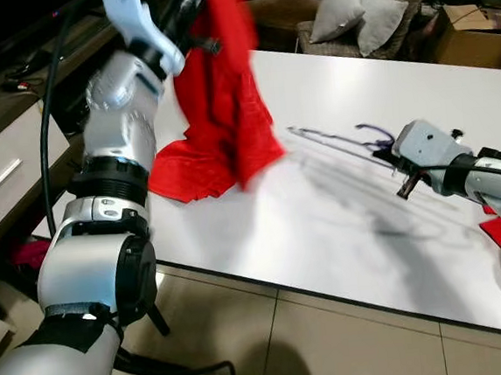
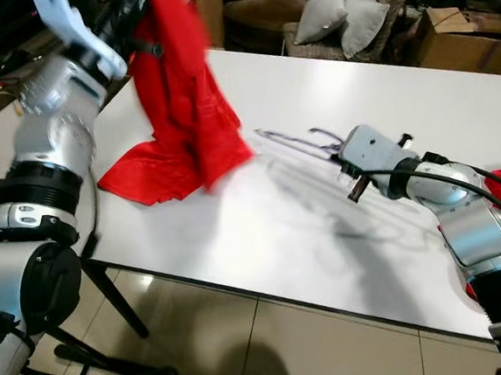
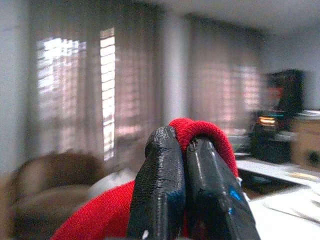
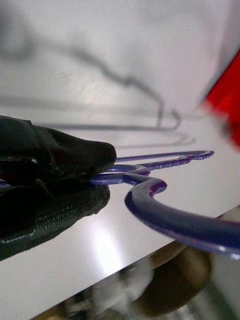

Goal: Hang hanger

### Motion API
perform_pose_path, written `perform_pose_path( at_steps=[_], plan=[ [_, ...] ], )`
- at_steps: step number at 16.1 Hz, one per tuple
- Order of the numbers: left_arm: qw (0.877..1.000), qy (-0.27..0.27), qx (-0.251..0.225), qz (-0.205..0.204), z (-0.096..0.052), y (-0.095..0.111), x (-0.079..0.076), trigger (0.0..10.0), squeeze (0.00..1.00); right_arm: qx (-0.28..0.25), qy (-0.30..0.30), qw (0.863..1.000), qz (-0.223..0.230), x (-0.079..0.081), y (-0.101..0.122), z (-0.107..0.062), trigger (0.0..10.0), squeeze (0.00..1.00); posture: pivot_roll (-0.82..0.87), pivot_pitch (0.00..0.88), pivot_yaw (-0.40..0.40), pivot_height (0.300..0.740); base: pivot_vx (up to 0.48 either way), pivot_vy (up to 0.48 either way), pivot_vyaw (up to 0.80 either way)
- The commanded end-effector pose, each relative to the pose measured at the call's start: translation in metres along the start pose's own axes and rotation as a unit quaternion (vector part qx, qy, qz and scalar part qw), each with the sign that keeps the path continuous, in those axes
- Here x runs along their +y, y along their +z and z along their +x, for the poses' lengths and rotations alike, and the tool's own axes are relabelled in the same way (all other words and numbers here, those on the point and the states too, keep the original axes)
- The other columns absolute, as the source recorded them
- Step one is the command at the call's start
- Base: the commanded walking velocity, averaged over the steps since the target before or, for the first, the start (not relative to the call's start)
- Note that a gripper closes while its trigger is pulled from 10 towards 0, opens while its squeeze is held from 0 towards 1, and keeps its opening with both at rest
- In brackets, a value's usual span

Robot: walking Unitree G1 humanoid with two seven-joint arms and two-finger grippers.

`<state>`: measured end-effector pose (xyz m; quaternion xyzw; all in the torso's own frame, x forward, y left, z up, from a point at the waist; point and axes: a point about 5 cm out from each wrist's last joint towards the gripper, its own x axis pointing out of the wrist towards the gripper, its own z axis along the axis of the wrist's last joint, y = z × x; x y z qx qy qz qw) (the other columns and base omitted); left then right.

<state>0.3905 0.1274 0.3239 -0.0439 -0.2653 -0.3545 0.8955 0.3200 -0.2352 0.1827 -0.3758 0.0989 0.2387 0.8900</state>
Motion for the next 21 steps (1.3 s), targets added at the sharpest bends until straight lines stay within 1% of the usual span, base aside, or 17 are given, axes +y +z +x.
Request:
perform_pose_path(
  at_steps=[1, 2, 3, 4, 5, 6, 7, 8, 9, 10, 12, 13, 16, 18, 19, 20, 21],
  plan=[
    [0.997, -0.083, 0.002, 0.005, -0.006, 0.005, -0.012, 10.0, 0.0, 0.007, -0.03, 0.999, 0.009, -0.004, 0.009, 0.003, 10.0, 0.0, -0.03, 0.0, 0.056, 0.74, 0.0, 0.0, 0.0],
    [0.994, -0.107, 0.012, 0.002, -0.013, 0.004, -0.017, 10.0, 0.0, 0.002, -0.053, 0.998, 0.04, -0.005, 0.013, 0.006, 10.0, 0.0, -0.03, 0.0, 0.053, 0.74, 0.0, 0.0, 0.0],
    [0.994, -0.101, 0.031, 0.013, -0.017, -0.001, -0.017, 10.0, 0.0, -0.002, -0.064, 0.996, 0.057, -0.004, 0.015, 0.007, 10.0, 0.0, -0.03, 0.0, 0.049, 0.74, 0.0, 0.0, 0.0],
    [0.995, -0.076, 0.06, 0.034, -0.02, -0.01, -0.013, 10.0, 0.0, -0.004, -0.083, 0.995, 0.064, -0.006, 0.015, 0.007, 10.0, 0.0, -0.02, 0.0, 0.045, 0.74, 0.0, 0.0, 0.0],
    [0.992, -0.038, 0.105, 0.062, -0.028, -0.026, -0.007, 10.0, 0.0, -0.012, -0.119, 0.989, 0.082, -0.008, 0.017, 0.005, 10.0, 0.0, -0.03, 0.0, 0.037, 0.74, 0.0, 0.0, 0.0],
    [0.986, -0.014, 0.143, 0.081, -0.037, -0.042, -0.004, 10.0, 0.0, -0.027, -0.144, 0.984, 0.104, -0.008, 0.019, 0.003, 10.0, 0.0, -0.03, 0.0, 0.04, 0.74, 0.0, 0.0, 0.0],
    [0.982, -0.008, 0.166, 0.091, -0.043, -0.051, -0.004, 10.0, 0.0, -0.036, -0.155, 0.981, 0.113, -0.007, 0.021, 0.002, 10.0, 0.0, -0.04, 0.0, 0.044, 0.74, 0.0, 0.0, 0.0],
    [0.965, -0.015, 0.238, 0.11, -0.063, -0.078, -0.01, 10.0, 0.0, -0.058, -0.168, 0.976, 0.126, -0.003, 0.026, -0.002, 10.0, 0.0, -0.04, 0.002, 0.05, 0.74, 0.0, 0.0, 0.0],
    [0.959, -0.024, 0.261, 0.11, -0.07, -0.085, -0.013, 10.0, 0.0, -0.063, -0.172, 0.974, 0.131, -0.002, 0.029, -0.004, 10.0, 0.0, -0.05, 0.004, 0.051, 0.74, 0.0, 0.0, 0.0],
    [0.92, -0.081, 0.356, 0.142, -0.098, -0.107, -0.019, 10.0, 1.0, -0.088, -0.186, 0.963, 0.176, 0.004, 0.034, -0.008, 10.0, 0.0, -0.05, 0.017, 0.049, 0.74, 0.0, 0.0, 0.0],
    [0.884, -0.125, 0.42, 0.166, -0.118, -0.118, -0.02, 10.0, 1.0, -0.101, -0.194, 0.952, 0.214, 0.009, 0.037, -0.011, 10.0, 0.0, -0.05, 0.018, 0.047, 0.74, 0.0, 0.0, 0.0],
    [0.864, -0.175, 0.448, 0.146, -0.134, -0.112, -0.019, 10.0, 1.0, -0.112, -0.189, 0.941, 0.258, 0.021, 0.04, -0.013, 10.0, 0.0, -0.04, 0.018, 0.035, 0.74, 0.0, 0.0, 0.0],
    [0.853, -0.231, 0.456, 0.102, -0.146, -0.093, -0.019, 10.0, 1.0, -0.112, -0.181, 0.933, 0.29, 0.032, 0.039, -0.013, 10.0, 0.0, -0.03, 0.015, 0.03, 0.74, 0.0, 0.0, 0.0],
    [0.853, -0.253, 0.453, 0.057, -0.154, -0.069, -0.019, 10.0, 1.0, -0.108, -0.196, 0.924, 0.31, 0.034, 0.036, -0.015, 10.0, 0.0, -0.02, 0.012, 0.027, 0.74, 0.0, 0.0, 0.0],
    [0.873, -0.25, 0.419, 0.012, -0.154, -0.046, -0.017, 10.0, 1.0, -0.12, -0.192, 0.914, 0.338, 0.035, 0.038, -0.016, 10.0, 0.0, -0.02, 0.011, 0.019, 0.74, 0.0, 0.0, 0.0],
    [0.88, -0.248, 0.405, -0.002, -0.153, -0.04, -0.016, 10.0, 1.0, -0.125, -0.188, 0.911, 0.346, 0.035, 0.039, -0.017, 10.0, 0.0, -0.02, 0.011, 0.019, 0.74, 0.0, 0.0, 0.0],
    [0.895, -0.232, 0.382, -0.013, -0.151, -0.034, -0.013, 10.0, 1.0, -0.13, -0.188, 0.907, 0.353, 0.035, 0.041, -0.017, 10.0, 0.0, -0.02, 0.011, 0.014, 0.74, 0.0, 0.0, 0.0]
  ],
)
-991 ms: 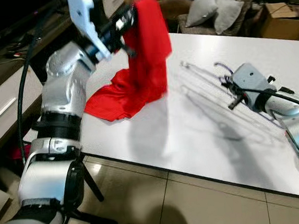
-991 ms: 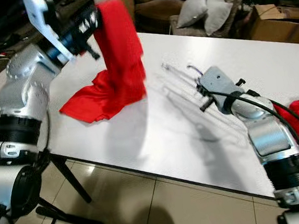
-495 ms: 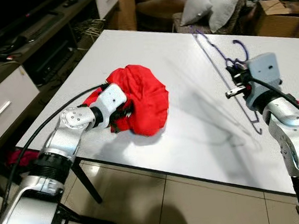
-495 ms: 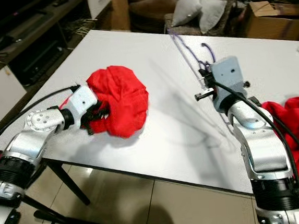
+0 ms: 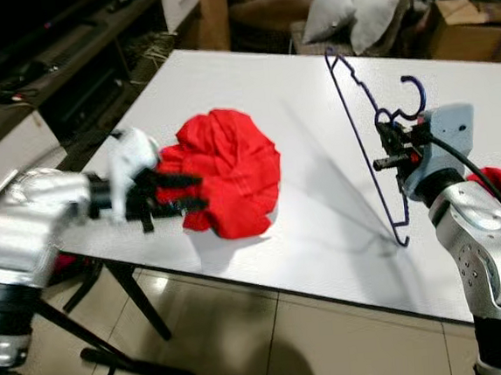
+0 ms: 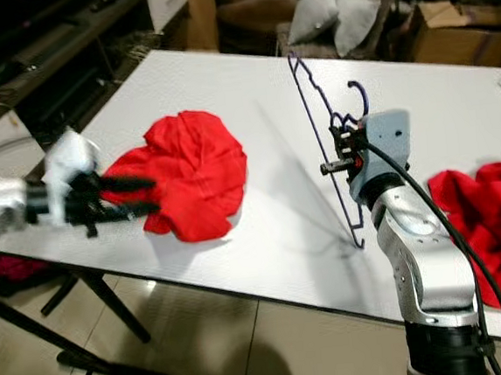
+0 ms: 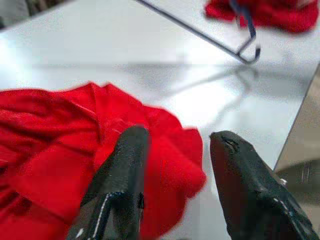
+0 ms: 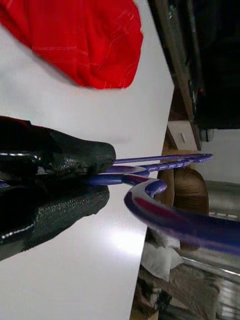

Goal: Hang hanger

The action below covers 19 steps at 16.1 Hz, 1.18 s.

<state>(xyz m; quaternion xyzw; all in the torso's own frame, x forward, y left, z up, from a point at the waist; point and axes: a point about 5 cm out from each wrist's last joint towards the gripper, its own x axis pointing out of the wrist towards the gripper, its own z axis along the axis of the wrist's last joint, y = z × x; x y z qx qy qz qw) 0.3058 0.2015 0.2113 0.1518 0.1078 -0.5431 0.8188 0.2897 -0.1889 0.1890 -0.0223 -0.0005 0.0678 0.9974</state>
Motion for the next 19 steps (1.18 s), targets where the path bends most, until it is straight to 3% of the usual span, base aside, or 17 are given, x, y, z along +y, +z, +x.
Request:
perform_pose_path(
  at_steps=[1, 2, 3, 4, 7, 8, 10, 12, 15, 19],
  plan=[
    [0.998, 0.028, -0.049, -0.007, -0.004, 0.012, 0.005, 10.0, 1.0, -0.016, -0.003, 1.0, 0.021, 0.001, 0.009, -0.003, 10.0, 0.0, -0.02, 0.013, 0.01, 0.74, 0.0, 0.0, 0.0],
    [0.98, 0.14, -0.138, -0.042, -0.001, 0.027, 0.017, 10.0, 0.49, -0.039, 0.003, 0.998, 0.051, 0.01, 0.018, -0.008, 10.0, 0.0, -0.02, 0.018, -0.003, 0.74, 0.0, 0.0, 0.0],
    [0.969, 0.169, -0.167, -0.063, 0.001, 0.031, 0.019, 10.0, 0.49, -0.046, 0.002, 0.997, 0.059, 0.014, 0.021, -0.01, 10.0, 0.0, -0.02, 0.018, -0.003, 0.74, 0.0, 0.0, 0.0],
    [0.965, 0.181, -0.171, -0.084, 0.009, 0.031, 0.011, 10.0, 0.0, -0.045, -0.01, 0.997, 0.056, 0.019, 0.02, -0.016, 10.0, 0.0, -0.03, 0.022, -0.003, 0.74, 0.0, 0.0, 0.0],
    [0.944, 0.205, -0.215, -0.145, 0.033, 0.032, -0.014, 10.0, 0.0, -0.024, -0.045, 0.996, 0.071, 0.023, 0.01, -0.03, 10.0, 0.0, -0.05, 0.027, 0.018, 0.74, 0.0, 0.0, 0.0],
    [0.941, 0.227, -0.201, -0.148, 0.04, 0.028, -0.021, 10.0, 0.0, -0.016, -0.068, 0.995, 0.077, 0.022, 0.006, -0.035, 10.0, 0.0, -0.06, 0.028, 0.022, 0.74, 0.0, 0.0, 0.0],
    [0.933, 0.289, -0.18, -0.117, 0.047, 0.019, -0.03, 10.0, 0.0, -0.008, -0.072, 0.995, 0.075, 0.026, 0.002, -0.044, 10.0, 0.0, -0.06, 0.023, 0.024, 0.74, 0.0, 0.0, 0.0],
    [0.938, 0.313, -0.131, -0.072, 0.053, 0.006, -0.039, 10.0, 0.0, -0.005, -0.076, 0.994, 0.082, 0.031, -0.001, -0.051, 10.0, 0.0, -0.06, 0.017, 0.017, 0.74, 0.0, 0.0, 0.0],
    [0.924, 0.345, -0.131, -0.103, 0.057, -0.003, -0.047, 10.0, 0.0, -0.008, -0.067, 0.995, 0.075, 0.037, -0.002, -0.057, 10.0, 0.0, -0.05, 0.005, 0.009, 0.74, 0.0, -0.37, 0.0],
    [0.916, 0.361, -0.136, -0.109, 0.057, -0.008, -0.054, 10.0, 0.0, -0.042, -0.046, 0.996, 0.06, 0.047, 0.004, -0.061, 10.0, 0.0, -0.05, 0.0, 0.01, 0.74, 0.0, -0.428, 0.0]
  ],
)
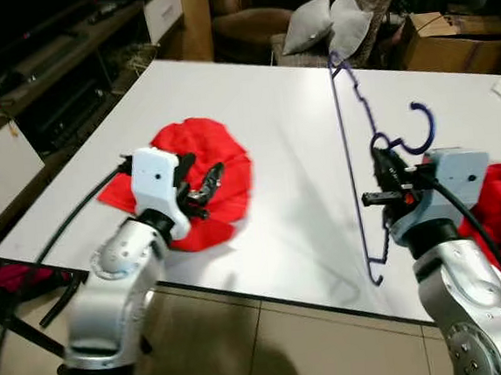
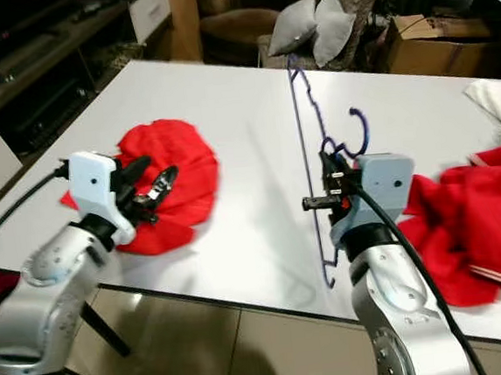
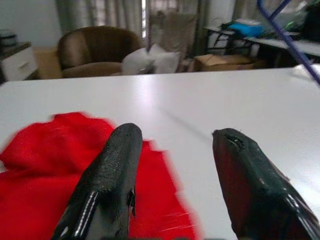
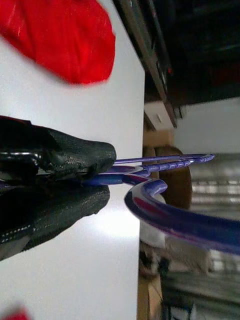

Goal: Hang hanger

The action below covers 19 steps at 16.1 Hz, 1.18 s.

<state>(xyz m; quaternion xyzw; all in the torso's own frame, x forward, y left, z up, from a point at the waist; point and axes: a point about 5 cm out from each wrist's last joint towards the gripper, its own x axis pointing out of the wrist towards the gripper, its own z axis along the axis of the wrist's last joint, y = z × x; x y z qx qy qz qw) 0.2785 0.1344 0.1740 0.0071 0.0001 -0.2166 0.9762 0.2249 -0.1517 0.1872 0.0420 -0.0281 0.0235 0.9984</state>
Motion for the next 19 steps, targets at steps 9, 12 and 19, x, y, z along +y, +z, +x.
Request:
perform_pose_path(
  at_steps=[9, 12, 19],
  plan=[
    [1.0, 0.016, -0.015, -0.003, 0.009, 0.002, -0.002, 10.0, 0.0, -0.018, -0.025, 1.0, 0.002, 0.0, 0.004, -0.005, 10.0, 0.0, -0.07, 0.0, 0.018, 0.74, 0.0, -0.436, -0.44],
    [1.0, 0.02, -0.014, -0.005, 0.009, 0.001, -0.001, 10.0, 0.0, -0.012, -0.023, 1.0, 0.011, 0.002, 0.001, -0.006, 10.0, 0.0, -0.07, 0.0, 0.016, 0.74, 0.0, -0.435, -0.78],
    [1.0, 0.016, 0.007, -0.018, 0.012, -0.007, -0.006, 10.0, 0.0, 0.036, -0.034, 0.999, -0.002, -0.011, -0.016, -0.011, 10.0, 0.0, -0.08, 0.009, 0.039, 0.74, 0.0, -0.122, -0.56]
  ],
)
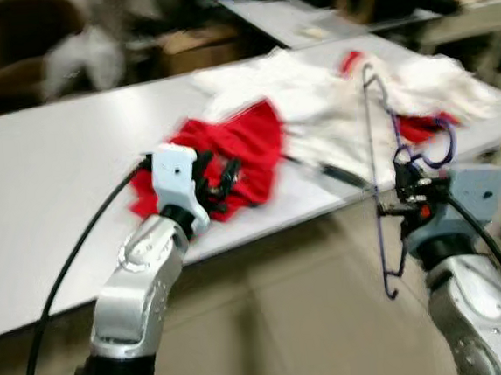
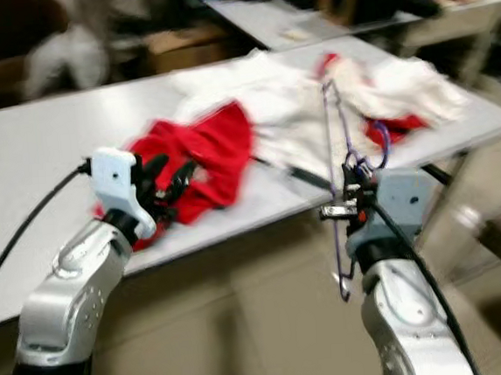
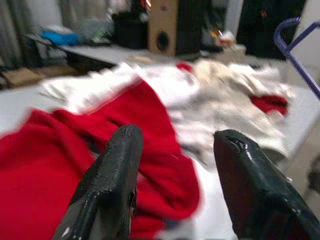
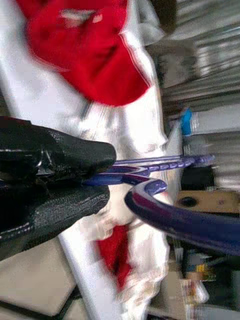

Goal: Hang hanger

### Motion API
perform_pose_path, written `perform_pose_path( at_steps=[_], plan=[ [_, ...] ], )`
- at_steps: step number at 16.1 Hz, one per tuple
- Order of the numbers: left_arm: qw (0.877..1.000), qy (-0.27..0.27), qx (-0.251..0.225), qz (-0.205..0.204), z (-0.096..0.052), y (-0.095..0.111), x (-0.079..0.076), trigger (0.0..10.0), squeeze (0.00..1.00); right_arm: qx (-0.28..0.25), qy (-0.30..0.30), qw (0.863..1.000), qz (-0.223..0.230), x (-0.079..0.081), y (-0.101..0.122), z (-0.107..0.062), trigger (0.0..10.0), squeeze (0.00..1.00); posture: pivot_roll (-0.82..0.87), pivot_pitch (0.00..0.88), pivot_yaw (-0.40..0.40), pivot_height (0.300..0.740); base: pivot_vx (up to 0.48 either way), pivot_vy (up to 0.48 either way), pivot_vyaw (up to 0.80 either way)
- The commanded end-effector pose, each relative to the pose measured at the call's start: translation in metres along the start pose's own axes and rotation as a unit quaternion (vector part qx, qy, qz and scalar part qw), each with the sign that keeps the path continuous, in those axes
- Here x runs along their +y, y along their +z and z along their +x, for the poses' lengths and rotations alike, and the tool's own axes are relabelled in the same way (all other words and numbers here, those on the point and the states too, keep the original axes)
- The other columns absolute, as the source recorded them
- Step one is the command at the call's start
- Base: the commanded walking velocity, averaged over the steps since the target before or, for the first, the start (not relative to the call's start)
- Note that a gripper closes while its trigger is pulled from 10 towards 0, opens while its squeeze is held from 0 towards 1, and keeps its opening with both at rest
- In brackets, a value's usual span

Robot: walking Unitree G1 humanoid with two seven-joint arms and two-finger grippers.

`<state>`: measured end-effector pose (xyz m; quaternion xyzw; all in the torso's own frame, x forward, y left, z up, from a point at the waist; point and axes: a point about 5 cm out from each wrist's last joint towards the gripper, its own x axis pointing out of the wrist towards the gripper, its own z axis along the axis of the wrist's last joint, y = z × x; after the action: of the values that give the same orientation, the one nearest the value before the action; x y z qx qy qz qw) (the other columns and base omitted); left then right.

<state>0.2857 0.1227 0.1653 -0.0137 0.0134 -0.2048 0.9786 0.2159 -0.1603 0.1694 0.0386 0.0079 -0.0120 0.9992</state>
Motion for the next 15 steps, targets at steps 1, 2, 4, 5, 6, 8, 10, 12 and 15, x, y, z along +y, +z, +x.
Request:
perform_pose_path(
  at_steps=[1, 2, 4, 5, 6, 8, 10, 12, 15],
  plan=[
    [1.0, 0.002, 0.006, 0.014, 0.003, -0.001, -0.001, 10.0, 0.0, 0.007, -0.006, 1.0, -0.003, -0.01, -0.001, 0.0, 10.0, 0.0, -0.08, 0.009, 0.039, 0.74, 0.0, 0.0, 0.0],
    [1.0, 0.001, 0.004, 0.018, 0.003, 0.0, -0.002, 10.0, 0.0, 0.007, -0.012, 1.0, -0.002, -0.014, -0.001, 0.0, 10.0, 0.0, -0.08, 0.009, 0.039, 0.74, 0.0, 0.0, 0.0],
    [1.0, 0.006, 0.006, 0.023, 0.004, -0.001, 0.0, 10.0, 0.0, 0.01, -0.024, 1.0, -0.006, -0.021, -0.002, 0.0, 10.0, 0.0, -0.09, 0.006, 0.031, 0.74, 0.0, 0.0, 0.0],
    [1.0, 0.017, 0.007, 0.021, 0.005, -0.003, 0.001, 10.0, 0.0, 0.02, -0.011, 1.0, -0.016, -0.021, -0.005, 0.001, 10.0, 0.0, -0.09, 0.006, 0.031, 0.74, 0.0, 0.0, 0.0],
    [1.0, 0.021, 0.01, 0.022, 0.006, -0.004, 0.002, 10.0, 0.0, 0.032, 0.01, 0.999, -0.028, -0.018, -0.008, 0.001, 10.0, 0.0, -0.09, 0.016, 0.029, 0.74, 0.0, 0.0, 0.0],
    [0.998, 0.04, 0.028, 0.033, 0.006, -0.011, 0.006, 10.0, 0.0, 0.041, 0.035, 0.997, -0.052, -0.011, -0.012, -0.001, 10.0, 0.0, -0.09, 0.019, 0.021, 0.74, 0.0, 0.0, 0.0],
    [0.994, 0.088, 0.051, 0.03, 0.01, -0.018, 0.018, 10.0, 0.27, 0.041, 0.057, 0.996, -0.048, 0.001, -0.015, 0.002, 10.0, 0.0, -0.08, 0.027, 0.01, 0.74, 0.0, 0.0, 0.0],
    [0.994, 0.101, 0.049, -0.001, 0.024, -0.017, 0.021, 10.0, 0.26, 0.033, 0.058, 0.998, -0.011, 0.004, -0.013, 0.004, 10.0, 0.0, -0.08, 0.032, 0.001, 0.74, 0.0, 0.0, 0.0],
    [0.991, 0.114, 0.071, -0.022, 0.048, -0.02, 0.031, 10.0, 0.21, 0.028, 0.063, 0.998, -0.01, 0.005, -0.011, 0.003, 10.0, 0.0, -0.1, 0.035, 0.013, 0.74, 0.0, 0.0, 0.0]
  ],
)
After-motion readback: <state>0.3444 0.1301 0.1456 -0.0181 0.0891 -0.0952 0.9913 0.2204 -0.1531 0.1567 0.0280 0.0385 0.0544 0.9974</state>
